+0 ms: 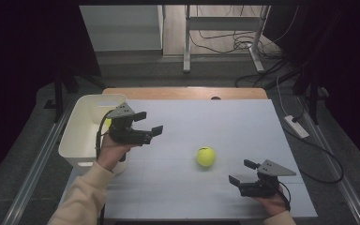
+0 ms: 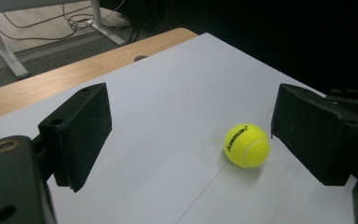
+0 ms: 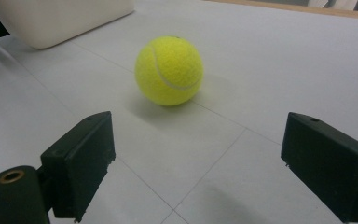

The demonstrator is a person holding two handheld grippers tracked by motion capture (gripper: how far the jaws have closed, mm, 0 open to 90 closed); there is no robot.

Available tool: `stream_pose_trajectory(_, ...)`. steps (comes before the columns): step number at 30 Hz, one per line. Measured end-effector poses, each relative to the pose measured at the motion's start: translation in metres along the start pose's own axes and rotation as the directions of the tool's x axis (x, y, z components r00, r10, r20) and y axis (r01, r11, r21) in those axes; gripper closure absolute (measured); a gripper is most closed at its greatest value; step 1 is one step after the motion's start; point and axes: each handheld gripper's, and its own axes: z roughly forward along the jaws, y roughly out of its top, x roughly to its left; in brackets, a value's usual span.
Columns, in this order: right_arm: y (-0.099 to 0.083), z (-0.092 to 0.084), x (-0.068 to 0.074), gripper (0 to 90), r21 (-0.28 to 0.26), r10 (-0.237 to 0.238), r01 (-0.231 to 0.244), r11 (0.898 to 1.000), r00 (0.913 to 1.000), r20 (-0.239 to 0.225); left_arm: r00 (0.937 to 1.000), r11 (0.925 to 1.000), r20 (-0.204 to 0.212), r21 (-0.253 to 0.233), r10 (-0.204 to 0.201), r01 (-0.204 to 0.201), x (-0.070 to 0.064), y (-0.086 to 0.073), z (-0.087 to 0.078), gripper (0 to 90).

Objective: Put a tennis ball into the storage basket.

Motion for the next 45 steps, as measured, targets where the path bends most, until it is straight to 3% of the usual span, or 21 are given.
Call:
stream_pose_trajectory(22, -0.001, 0.0, 0.0, 10.1, -0.001, -0.003, 0.003, 1.0, 1.0, 0.001, 0.9975, 0.9994, 0.067, 0.027, 0.022, -0.024, -0.015, -0.002, 0.024, 12.8)
stream_pose_trajectory(45, -0.004, -0.004, 0.003, 10.2, 0.006, -0.009, 0.009, 1.0, 0.9999, 0.01, 0.9923, 0.9951, 0.116, 0.082, 0.045, -0.055, -0.028, -0.011, 0.06, 12.5)
